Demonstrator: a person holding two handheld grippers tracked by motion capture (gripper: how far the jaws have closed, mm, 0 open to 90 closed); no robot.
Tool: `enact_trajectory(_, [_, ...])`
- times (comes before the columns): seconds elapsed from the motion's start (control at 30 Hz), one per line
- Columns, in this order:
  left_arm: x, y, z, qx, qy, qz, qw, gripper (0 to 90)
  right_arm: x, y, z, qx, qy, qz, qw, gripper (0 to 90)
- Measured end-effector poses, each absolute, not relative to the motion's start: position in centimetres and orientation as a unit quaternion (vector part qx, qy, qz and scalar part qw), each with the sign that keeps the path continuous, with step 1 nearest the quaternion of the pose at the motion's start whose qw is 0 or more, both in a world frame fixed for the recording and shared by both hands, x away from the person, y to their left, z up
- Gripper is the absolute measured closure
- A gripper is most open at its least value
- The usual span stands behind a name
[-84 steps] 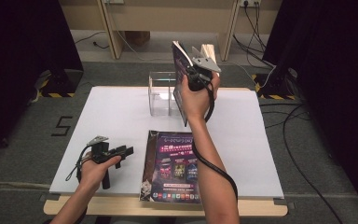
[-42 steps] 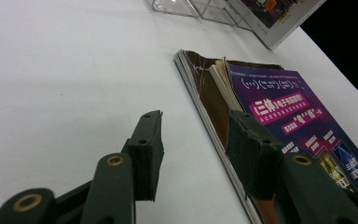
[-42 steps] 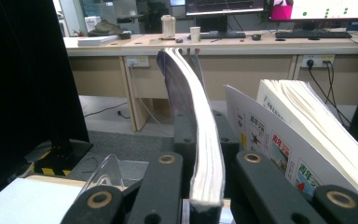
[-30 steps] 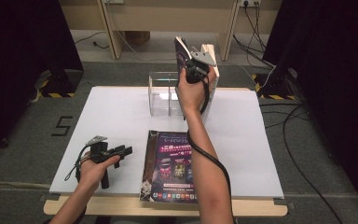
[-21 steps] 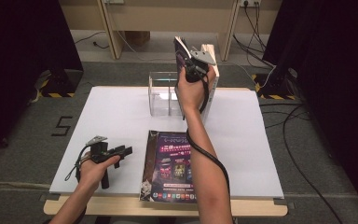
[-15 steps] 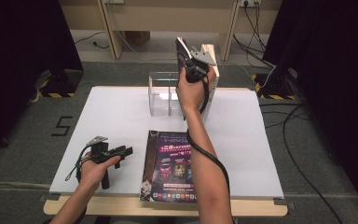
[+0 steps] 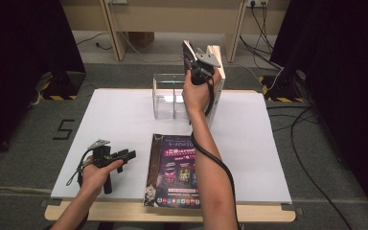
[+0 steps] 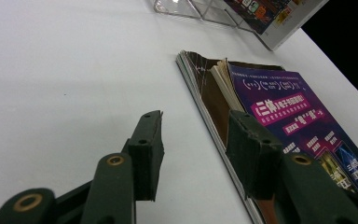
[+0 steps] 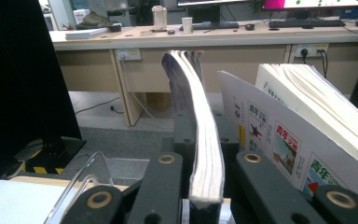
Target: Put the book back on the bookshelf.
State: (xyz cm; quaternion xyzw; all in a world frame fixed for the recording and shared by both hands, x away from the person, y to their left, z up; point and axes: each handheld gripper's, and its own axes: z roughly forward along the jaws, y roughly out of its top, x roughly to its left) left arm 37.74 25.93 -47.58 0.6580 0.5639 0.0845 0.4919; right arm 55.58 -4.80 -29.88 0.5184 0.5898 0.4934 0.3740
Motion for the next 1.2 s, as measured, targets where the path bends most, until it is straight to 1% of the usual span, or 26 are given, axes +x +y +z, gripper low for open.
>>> enact_trajectory(0.57, [37.8, 25.8, -47.7, 0.661, 0.562, 0.084, 0.491, 55.1, 56.4, -5.1, -30.5, 0.529, 0.587, 0.491, 0.366, 84.4])
enact_trajectory(1.0, [37.8, 26.0, -47.7, 0.658, 0.564, 0.083, 0.492, 55.1, 56.1, -5.3, -31.6, 0.529, 0.575, 0.490, 0.386, 83.9])
enact_trajectory(1.2, [37.8, 26.2, -47.7, 0.657, 0.564, 0.083, 0.493, 55.1, 55.8, -5.9, -32.1, 0.536, 0.572, 0.490, 0.380, 79.4])
